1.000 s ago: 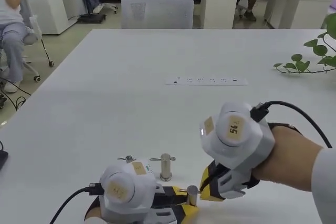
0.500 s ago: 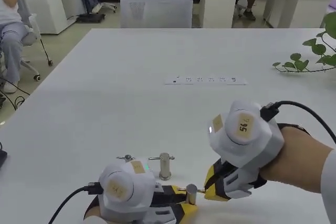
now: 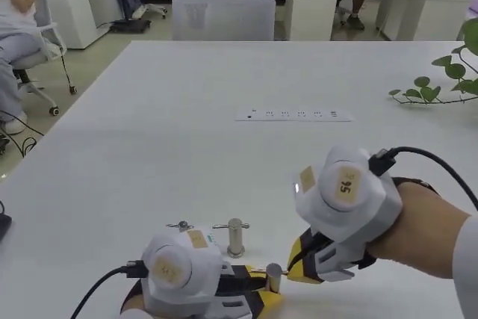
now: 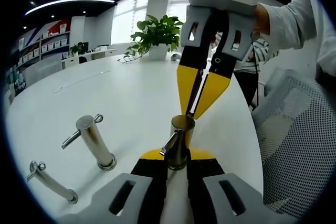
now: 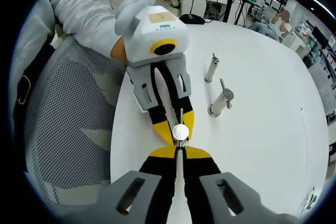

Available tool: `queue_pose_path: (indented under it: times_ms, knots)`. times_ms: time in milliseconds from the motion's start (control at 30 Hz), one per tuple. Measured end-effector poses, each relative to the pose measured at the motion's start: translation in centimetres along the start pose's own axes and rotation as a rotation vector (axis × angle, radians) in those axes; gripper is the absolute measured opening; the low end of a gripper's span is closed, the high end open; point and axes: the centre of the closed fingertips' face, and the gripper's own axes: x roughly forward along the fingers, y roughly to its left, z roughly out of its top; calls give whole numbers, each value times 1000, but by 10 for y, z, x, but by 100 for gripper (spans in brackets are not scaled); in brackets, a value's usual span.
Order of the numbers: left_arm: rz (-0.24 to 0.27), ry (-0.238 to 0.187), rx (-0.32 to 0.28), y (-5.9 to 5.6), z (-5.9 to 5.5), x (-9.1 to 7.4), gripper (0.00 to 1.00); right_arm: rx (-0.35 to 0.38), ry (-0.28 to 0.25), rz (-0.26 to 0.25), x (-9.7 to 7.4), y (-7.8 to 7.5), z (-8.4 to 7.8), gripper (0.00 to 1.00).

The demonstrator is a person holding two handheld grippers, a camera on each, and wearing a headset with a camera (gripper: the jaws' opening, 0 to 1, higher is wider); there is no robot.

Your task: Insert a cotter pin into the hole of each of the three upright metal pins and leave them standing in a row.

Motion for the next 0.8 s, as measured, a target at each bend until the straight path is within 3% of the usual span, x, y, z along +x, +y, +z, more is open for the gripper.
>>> queue_pose_path:
  times_ms: [233, 433, 800]
  knots:
    - [1, 0, -4, 0, 0, 0, 12, 1, -3, 2, 0, 0, 0, 6]
    - [1, 2, -9, 0, 0, 0, 12, 29, -13, -5, -2, -1, -3, 12]
    - [2, 8, -20, 0, 0, 1, 12, 176, -137, 15, -3, 7, -11, 21]
